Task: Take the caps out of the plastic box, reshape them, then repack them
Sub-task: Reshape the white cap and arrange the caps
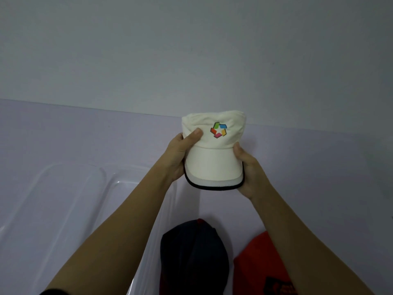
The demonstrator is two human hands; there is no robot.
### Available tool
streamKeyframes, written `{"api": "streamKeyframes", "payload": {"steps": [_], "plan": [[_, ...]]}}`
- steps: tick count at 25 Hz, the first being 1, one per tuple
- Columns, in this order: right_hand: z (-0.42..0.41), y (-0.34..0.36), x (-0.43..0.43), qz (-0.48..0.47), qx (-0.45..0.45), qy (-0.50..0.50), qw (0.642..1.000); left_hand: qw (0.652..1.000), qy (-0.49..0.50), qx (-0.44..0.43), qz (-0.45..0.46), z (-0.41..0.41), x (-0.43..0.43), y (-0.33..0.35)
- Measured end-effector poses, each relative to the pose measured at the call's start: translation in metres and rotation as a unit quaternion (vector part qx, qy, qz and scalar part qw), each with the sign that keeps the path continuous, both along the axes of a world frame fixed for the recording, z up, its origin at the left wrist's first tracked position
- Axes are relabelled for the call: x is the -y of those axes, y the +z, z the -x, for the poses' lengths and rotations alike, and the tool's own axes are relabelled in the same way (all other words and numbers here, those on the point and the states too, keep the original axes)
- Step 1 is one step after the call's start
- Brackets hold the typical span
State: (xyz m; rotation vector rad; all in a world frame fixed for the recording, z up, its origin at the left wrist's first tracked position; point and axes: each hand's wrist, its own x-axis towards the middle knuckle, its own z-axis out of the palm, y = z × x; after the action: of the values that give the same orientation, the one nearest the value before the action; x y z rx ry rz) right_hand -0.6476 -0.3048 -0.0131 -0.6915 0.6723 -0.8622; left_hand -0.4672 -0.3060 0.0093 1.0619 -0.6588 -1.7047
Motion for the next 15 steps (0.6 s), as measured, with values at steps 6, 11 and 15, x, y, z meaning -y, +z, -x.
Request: {"api": "streamKeyframes", "payload": {"steps": [6, 11, 15], "plan": [[-0.009, -0.031, -0.011, -0.121, -0.026, -0.056, 0.991, 0.992, -0.008, -0.003, -0.123, -0.010, -0.012, -0.020], [-0.009, -0.055, -0.013, -0.193, -0.094, -0.060, 0.975, 0.957, 0.022, 0.217, -0.192, 0.008, -0.020, -0.057], [-0.005, -0.075, -0.017, -0.148, -0.224, -0.067, 0.961, 0.917, 0.013, 0.352, -0.186, 0.015, -0.029, -0.080]]}}
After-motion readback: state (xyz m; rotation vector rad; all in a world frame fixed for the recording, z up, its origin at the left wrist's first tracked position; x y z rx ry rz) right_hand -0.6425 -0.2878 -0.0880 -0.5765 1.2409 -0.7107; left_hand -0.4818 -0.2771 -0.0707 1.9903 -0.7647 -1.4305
